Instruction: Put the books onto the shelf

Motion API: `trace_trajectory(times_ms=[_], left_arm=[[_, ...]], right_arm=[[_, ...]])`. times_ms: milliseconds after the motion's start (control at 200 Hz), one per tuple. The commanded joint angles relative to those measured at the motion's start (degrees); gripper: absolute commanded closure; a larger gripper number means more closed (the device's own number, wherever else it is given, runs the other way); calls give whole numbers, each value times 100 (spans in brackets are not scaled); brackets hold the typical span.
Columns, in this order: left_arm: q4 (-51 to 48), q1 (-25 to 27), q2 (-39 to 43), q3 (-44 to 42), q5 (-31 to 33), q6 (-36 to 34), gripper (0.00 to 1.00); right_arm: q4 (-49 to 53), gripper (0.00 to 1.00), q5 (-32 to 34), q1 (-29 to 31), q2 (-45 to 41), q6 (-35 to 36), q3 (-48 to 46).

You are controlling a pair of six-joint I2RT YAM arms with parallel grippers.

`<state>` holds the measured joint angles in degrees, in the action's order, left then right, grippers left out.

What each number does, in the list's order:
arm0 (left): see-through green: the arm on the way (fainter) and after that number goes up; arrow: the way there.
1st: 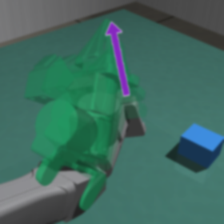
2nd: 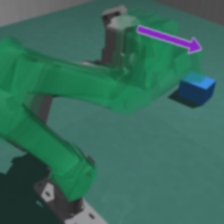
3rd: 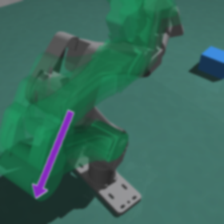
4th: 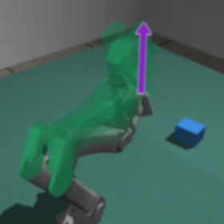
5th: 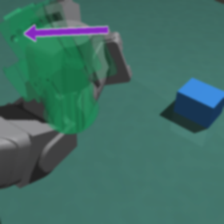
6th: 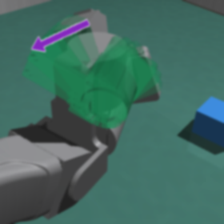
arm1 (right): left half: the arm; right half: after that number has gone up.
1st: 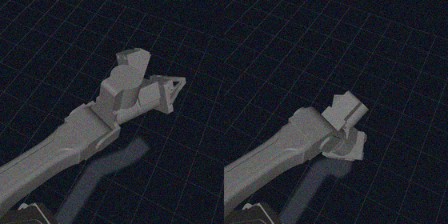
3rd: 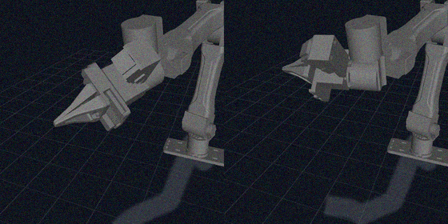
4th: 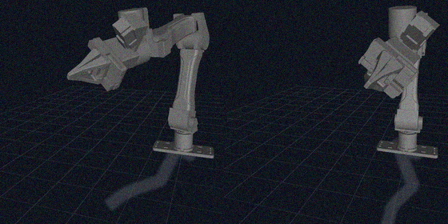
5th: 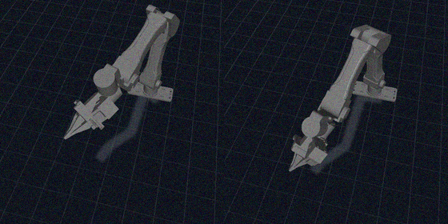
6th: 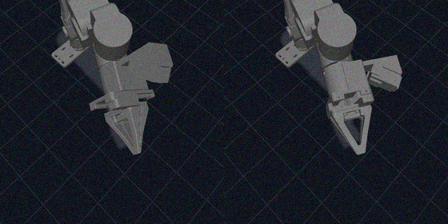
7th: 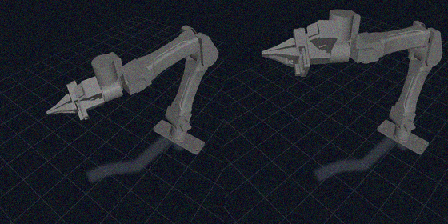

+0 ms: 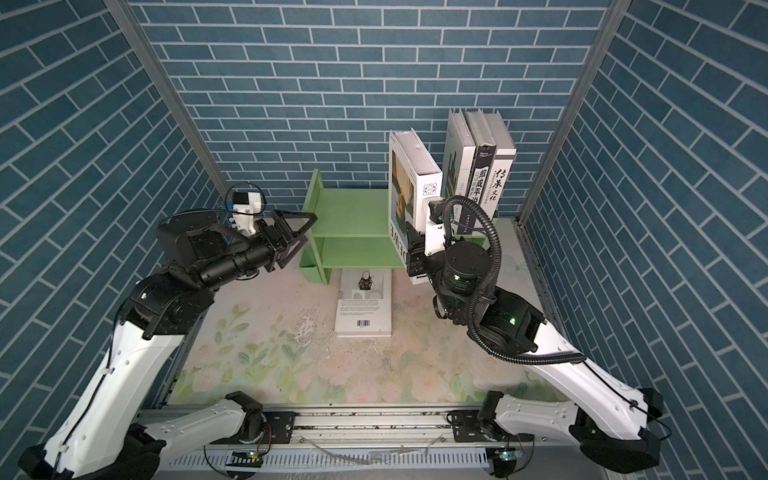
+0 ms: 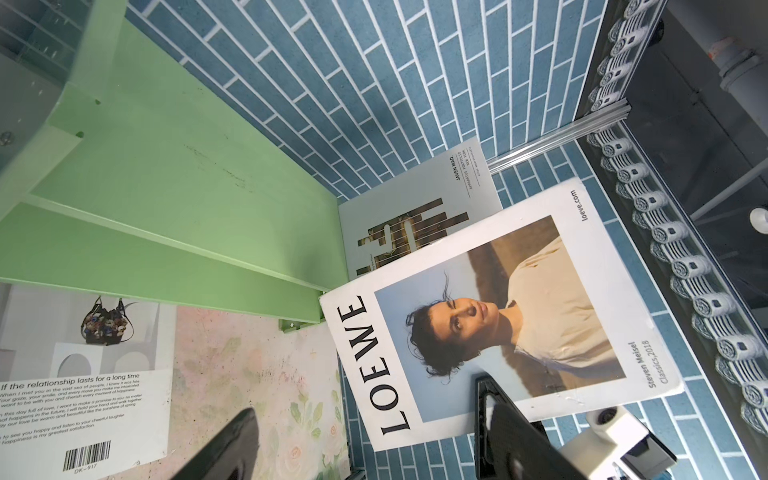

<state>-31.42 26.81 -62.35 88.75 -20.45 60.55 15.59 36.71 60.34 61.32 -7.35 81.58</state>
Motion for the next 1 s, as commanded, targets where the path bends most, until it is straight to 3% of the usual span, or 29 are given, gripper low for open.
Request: trace_trajectory(times_ms=[0, 325, 615, 995], left_arm=[[302, -19, -78, -15, -107, -278, 11], [469, -26, -449, 151, -363, -480, 10], [1322, -17, -479, -550, -547, -135, 8], [1596, 408, -594, -812, -425, -80, 5]], right_arm=[[-355, 71, -112, -76, 9, -286, 178], [-492, 72, -150, -206, 214, -336, 344], [-936, 72, 223, -394, 216, -1096, 354], [-827, 73, 144, -581, 355, -1402, 659]])
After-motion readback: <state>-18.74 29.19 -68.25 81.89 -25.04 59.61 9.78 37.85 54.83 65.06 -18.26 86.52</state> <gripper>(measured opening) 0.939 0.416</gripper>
